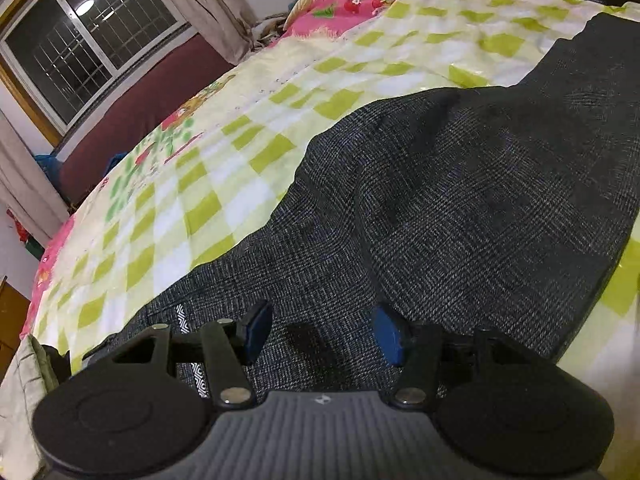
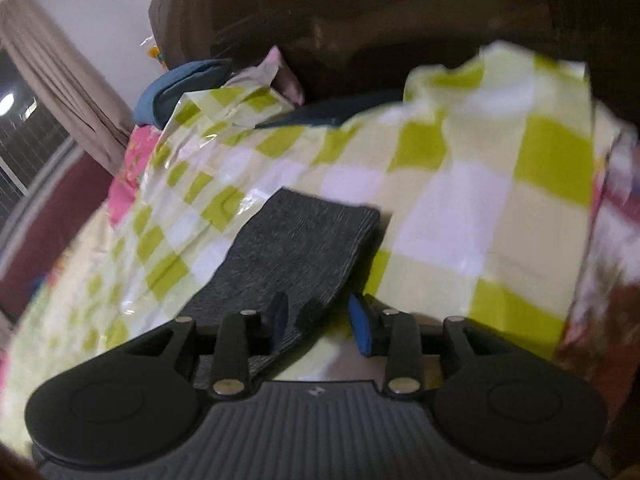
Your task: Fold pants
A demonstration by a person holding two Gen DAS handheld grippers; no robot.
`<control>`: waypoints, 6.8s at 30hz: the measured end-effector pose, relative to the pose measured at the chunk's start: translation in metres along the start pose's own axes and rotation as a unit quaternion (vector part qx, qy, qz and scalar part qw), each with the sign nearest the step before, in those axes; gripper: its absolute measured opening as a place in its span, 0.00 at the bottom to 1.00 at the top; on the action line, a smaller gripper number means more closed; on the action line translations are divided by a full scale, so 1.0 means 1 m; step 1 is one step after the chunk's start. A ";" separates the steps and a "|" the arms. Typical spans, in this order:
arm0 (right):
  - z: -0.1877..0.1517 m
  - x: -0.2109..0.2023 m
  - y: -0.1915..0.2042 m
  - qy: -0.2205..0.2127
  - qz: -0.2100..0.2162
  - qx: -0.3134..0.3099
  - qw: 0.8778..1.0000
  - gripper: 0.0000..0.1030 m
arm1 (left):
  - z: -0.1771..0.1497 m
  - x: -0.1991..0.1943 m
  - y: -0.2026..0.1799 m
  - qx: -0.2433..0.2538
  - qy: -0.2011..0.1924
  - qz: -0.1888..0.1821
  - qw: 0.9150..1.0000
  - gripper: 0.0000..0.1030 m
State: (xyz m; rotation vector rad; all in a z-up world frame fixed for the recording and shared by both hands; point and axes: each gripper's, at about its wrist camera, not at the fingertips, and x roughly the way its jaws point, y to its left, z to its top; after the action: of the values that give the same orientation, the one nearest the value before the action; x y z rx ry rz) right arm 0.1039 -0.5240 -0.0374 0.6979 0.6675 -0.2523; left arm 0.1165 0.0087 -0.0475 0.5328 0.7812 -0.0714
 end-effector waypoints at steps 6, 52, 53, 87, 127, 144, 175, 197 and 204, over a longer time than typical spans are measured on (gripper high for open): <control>-0.005 0.020 0.004 0.003 0.044 0.031 0.999 0.46 | 0.002 0.002 -0.005 -0.007 0.023 0.002 1.000 0.67; 0.027 0.043 -0.007 -0.050 0.088 0.092 0.991 0.15 | 0.009 0.000 -0.032 0.025 -0.014 -0.013 1.000 0.71; 0.028 0.054 -0.004 -0.023 0.077 0.081 0.993 0.26 | 0.007 -0.001 -0.032 0.024 -0.015 -0.009 1.000 0.71; -0.179 -0.009 0.376 0.053 0.279 -0.398 0.873 0.05 | -0.051 -0.037 0.058 -0.188 -0.062 -0.060 0.978 0.86; -0.420 -0.044 0.486 -0.026 0.283 -0.697 0.659 0.05 | -0.201 -0.067 0.154 -0.386 -0.039 -0.008 0.922 0.88; -0.468 -0.032 0.510 0.002 0.318 -0.688 0.652 0.06 | -0.204 -0.074 0.152 -0.381 -0.028 -0.001 0.924 0.88; -0.187 0.015 0.289 0.108 0.167 -0.361 0.911 0.60 | -0.071 -0.082 0.122 -0.223 -0.123 -0.004 0.967 0.89; -0.189 0.068 0.227 0.248 0.267 -0.154 0.918 0.60 | -0.053 0.028 0.103 -0.273 0.037 0.054 0.960 0.99; -0.179 0.077 0.204 0.264 0.290 -0.050 0.919 0.59 | -0.062 0.021 0.092 -0.264 0.003 0.049 0.963 0.99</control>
State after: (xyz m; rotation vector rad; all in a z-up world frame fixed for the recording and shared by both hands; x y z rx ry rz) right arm 0.1638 -0.2528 -0.0853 0.8415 0.9412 0.5370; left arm 0.1146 0.1214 -0.0589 0.0625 0.7419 0.2269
